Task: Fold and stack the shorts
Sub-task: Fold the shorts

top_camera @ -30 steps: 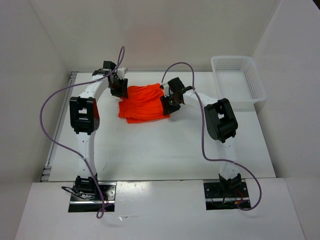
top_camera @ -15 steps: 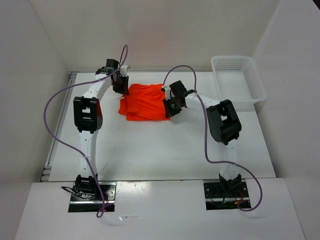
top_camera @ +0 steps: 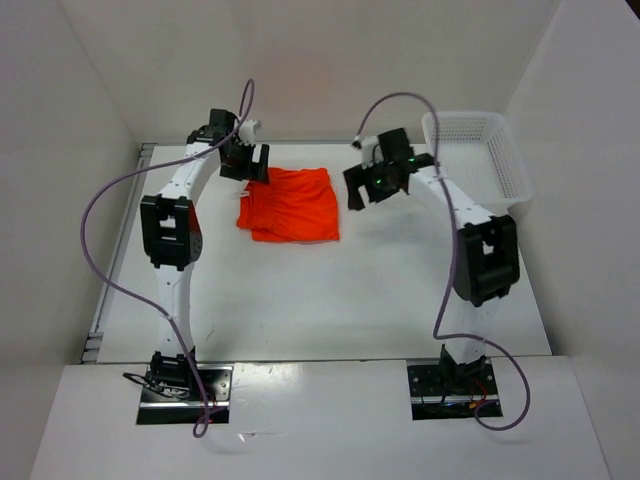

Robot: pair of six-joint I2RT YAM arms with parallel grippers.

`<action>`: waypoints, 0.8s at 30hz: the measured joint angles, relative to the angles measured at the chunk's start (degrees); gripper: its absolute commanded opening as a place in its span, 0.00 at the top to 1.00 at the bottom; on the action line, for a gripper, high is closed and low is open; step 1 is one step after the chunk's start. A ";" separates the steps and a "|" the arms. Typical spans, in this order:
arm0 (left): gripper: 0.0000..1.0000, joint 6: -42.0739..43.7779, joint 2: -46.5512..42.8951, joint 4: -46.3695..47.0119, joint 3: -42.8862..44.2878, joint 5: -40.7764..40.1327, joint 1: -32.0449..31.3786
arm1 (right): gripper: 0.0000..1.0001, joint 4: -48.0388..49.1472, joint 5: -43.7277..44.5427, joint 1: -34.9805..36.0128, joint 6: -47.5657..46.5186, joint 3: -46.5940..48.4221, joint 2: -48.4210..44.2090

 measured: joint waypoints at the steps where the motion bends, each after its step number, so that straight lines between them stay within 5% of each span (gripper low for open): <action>1: 0.01 0.02 -1.75 -0.37 -0.28 0.11 0.09 | 0.05 0.20 1.31 -1.88 0.02 0.98 -2.32; 7: 0.01 0.02 -21.84 1.46 -7.19 -0.02 5.42 | 0.00 1.60 8.35 -11.72 -1.05 1.77 -16.85; 13: 0.01 0.00 -43.85 7.61 -30.49 -1.29 21.62 | 0.00 -1.29 12.57 -17.07 -1.09 -5.20 -23.58; 20: 0.01 0.00 -47.54 7.52 -52.22 -1.46 27.54 | 0.00 -5.18 22.23 -18.18 1.14 -15.19 -29.20; 24: 0.01 0.00 -49.13 6.80 -56.04 -0.92 27.08 | 0.00 -5.99 24.70 -18.18 1.95 -17.79 -35.45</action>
